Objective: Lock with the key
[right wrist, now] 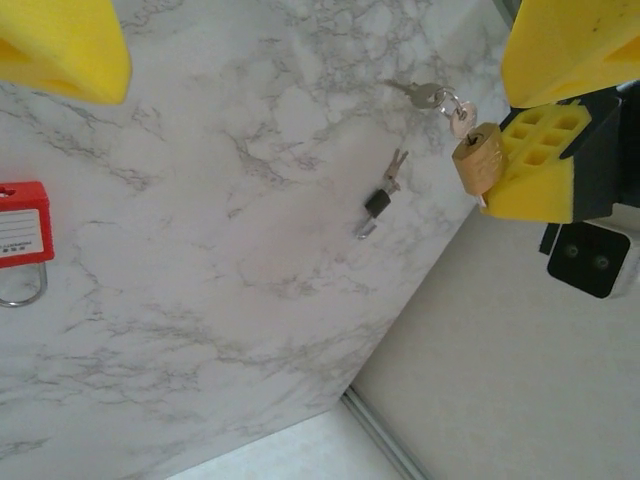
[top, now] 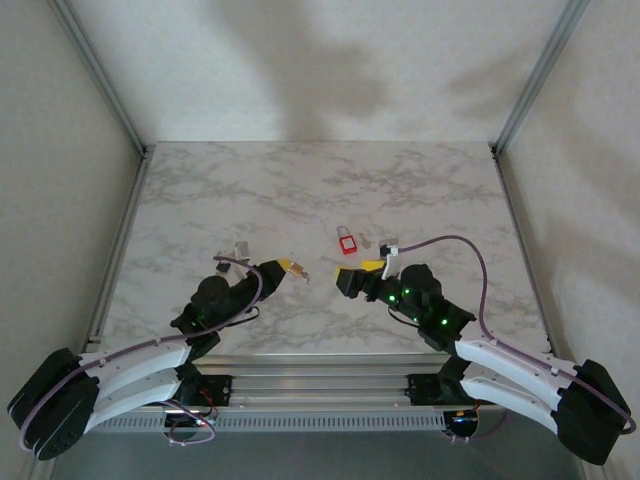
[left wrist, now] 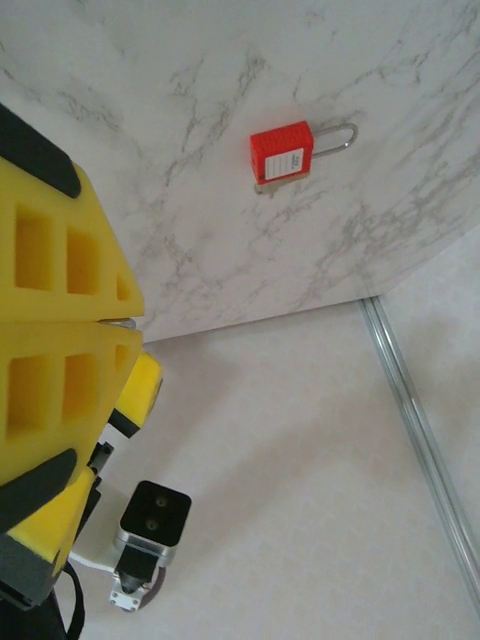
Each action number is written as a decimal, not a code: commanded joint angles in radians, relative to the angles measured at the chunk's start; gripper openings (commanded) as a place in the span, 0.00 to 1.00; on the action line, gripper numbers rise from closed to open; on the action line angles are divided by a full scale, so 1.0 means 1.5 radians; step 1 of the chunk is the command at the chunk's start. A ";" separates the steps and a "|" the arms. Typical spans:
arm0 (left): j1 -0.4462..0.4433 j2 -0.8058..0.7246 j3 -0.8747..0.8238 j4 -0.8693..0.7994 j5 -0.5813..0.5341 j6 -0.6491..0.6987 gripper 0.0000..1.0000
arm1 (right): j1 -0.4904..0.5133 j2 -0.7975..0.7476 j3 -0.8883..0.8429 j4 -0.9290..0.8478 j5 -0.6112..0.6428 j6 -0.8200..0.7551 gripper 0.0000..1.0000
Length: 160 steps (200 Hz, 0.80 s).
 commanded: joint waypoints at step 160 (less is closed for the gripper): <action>-0.020 0.049 0.008 0.146 0.042 -0.043 0.00 | -0.002 0.165 0.010 0.251 -0.265 0.104 0.53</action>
